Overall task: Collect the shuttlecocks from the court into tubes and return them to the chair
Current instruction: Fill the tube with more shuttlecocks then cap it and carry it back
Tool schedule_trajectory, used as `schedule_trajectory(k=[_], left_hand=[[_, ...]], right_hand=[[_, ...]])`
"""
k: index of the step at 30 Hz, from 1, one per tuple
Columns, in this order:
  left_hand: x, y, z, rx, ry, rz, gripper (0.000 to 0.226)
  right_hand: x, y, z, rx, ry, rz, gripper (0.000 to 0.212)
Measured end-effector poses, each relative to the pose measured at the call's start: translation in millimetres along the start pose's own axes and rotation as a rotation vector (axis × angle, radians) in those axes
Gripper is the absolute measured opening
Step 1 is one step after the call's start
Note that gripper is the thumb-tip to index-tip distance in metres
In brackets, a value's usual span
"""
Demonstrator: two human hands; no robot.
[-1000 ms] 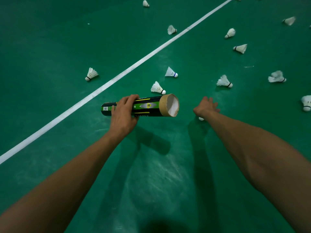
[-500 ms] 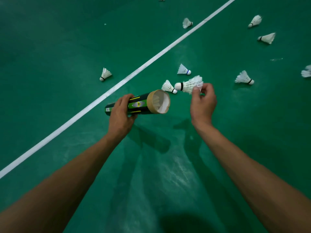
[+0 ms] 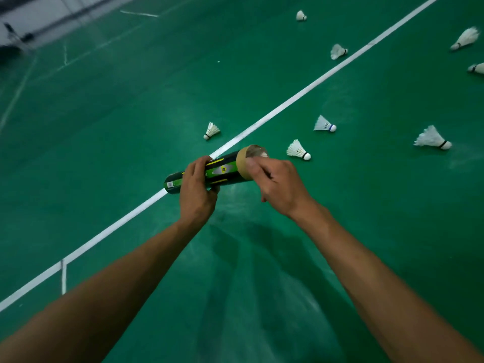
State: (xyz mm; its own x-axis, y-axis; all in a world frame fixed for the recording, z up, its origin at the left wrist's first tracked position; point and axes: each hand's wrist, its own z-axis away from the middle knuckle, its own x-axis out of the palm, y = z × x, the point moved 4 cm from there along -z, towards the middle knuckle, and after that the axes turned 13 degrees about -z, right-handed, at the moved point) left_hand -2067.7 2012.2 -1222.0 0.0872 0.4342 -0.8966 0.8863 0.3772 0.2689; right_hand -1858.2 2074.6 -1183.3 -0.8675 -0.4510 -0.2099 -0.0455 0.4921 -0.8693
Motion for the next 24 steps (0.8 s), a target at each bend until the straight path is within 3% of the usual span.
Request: schedule_trajectory(k=[2, 4, 9, 12, 14, 20, 24], left_hand=[[-10, -12, 2, -0.059, 0.029, 0.013, 0.075], [-16, -22, 3, -0.095, 0.079, 0.052, 0.074], [-14, -42, 9, -0.142, 0.169, 0.121, 0.070], [-6, -55, 5, -0.145, 0.182, 0.133, 0.072], [0, -62, 1, -0.088, 0.176, 0.133, 0.073], [12, -82, -24, 0.022, 0.146, 0.198, 0.074], [19, -92, -59, 0.050, 0.122, 0.219, 0.075]], right_hand=[[13, -8, -8, 0.058, -0.160, -0.068, 0.041], [25, -19, -16, -0.012, -0.199, -0.019, 0.036], [33, -37, -36, -0.168, 0.089, 0.004, 0.049], [56, -36, -37, -0.118, -0.114, 0.190, 0.048], [68, -27, -33, -0.019, -0.210, 0.172, 0.046], [86, -21, -32, -0.018, -0.280, 0.253, 0.040], [108, -10, -37, 0.051, -0.324, 0.318, 0.057]])
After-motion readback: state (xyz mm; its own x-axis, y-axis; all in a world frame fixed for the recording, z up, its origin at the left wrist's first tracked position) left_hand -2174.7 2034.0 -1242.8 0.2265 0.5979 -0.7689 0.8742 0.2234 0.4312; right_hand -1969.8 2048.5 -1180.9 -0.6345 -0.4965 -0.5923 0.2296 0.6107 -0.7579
